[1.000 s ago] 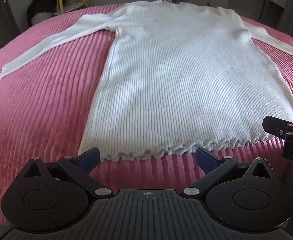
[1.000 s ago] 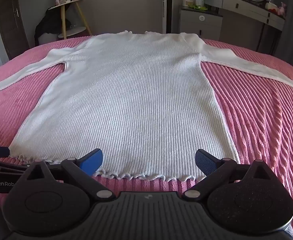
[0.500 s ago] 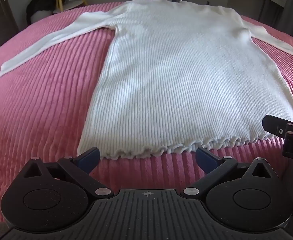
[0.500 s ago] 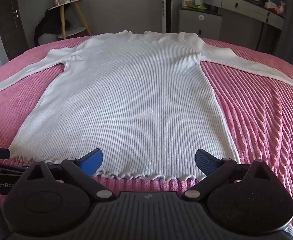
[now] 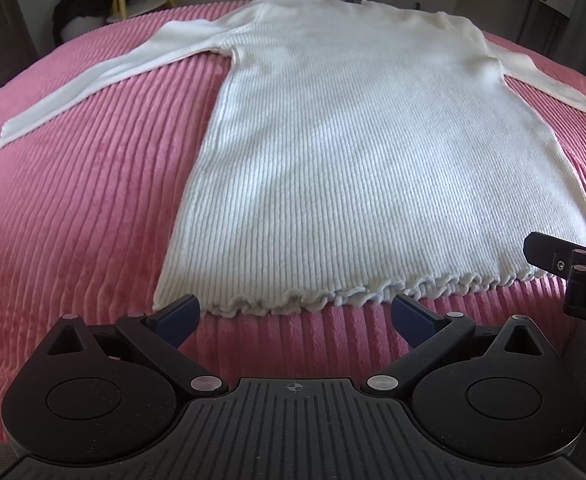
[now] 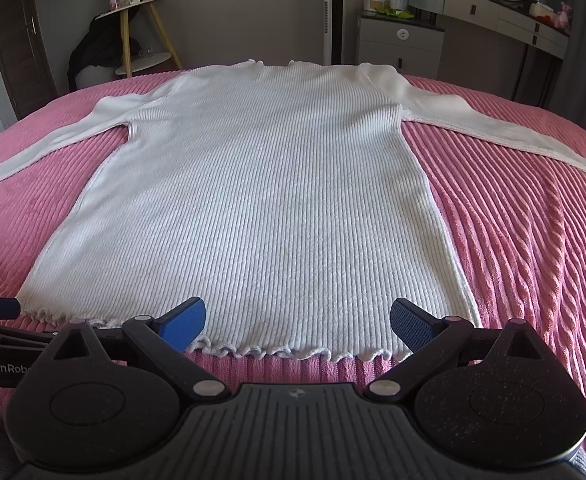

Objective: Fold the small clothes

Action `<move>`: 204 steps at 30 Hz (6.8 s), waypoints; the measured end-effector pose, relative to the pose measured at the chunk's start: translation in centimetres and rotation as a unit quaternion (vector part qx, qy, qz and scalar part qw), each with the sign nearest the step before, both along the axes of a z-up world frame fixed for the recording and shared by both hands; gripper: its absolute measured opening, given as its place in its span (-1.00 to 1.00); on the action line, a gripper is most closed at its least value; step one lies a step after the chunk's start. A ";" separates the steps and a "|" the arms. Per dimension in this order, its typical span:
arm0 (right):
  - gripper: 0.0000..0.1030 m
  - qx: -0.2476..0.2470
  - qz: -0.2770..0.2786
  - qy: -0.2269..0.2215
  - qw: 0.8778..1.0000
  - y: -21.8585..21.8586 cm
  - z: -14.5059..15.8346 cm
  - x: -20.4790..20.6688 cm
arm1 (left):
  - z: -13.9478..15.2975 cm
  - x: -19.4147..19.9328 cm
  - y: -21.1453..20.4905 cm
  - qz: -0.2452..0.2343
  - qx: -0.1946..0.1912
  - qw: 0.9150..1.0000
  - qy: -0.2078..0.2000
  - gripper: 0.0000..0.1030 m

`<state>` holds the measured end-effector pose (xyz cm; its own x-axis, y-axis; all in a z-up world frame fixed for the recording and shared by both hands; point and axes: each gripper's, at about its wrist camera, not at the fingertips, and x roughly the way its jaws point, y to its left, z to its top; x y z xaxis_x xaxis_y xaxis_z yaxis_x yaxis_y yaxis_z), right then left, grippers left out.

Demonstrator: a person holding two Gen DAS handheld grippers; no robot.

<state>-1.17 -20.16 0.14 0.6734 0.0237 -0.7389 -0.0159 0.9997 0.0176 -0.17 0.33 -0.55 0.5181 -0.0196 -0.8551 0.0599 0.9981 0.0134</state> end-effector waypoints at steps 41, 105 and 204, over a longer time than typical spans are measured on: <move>0.92 -0.001 0.000 0.002 1.000 0.0 0.0 0.0 | -0.3 0.3 0.1 0.007 -0.018 1.000 0.019 1.00; 0.92 0.062 0.005 0.034 0.998 -1.5 -0.7 1.4 | -0.1 1.3 0.5 0.028 -0.053 0.998 0.021 1.00; -0.60 0.374 -0.242 -0.137 0.885 -13.1 -7.3 20.6 | 1.5 24.8 1.7 0.049 -0.243 0.959 -0.135 1.00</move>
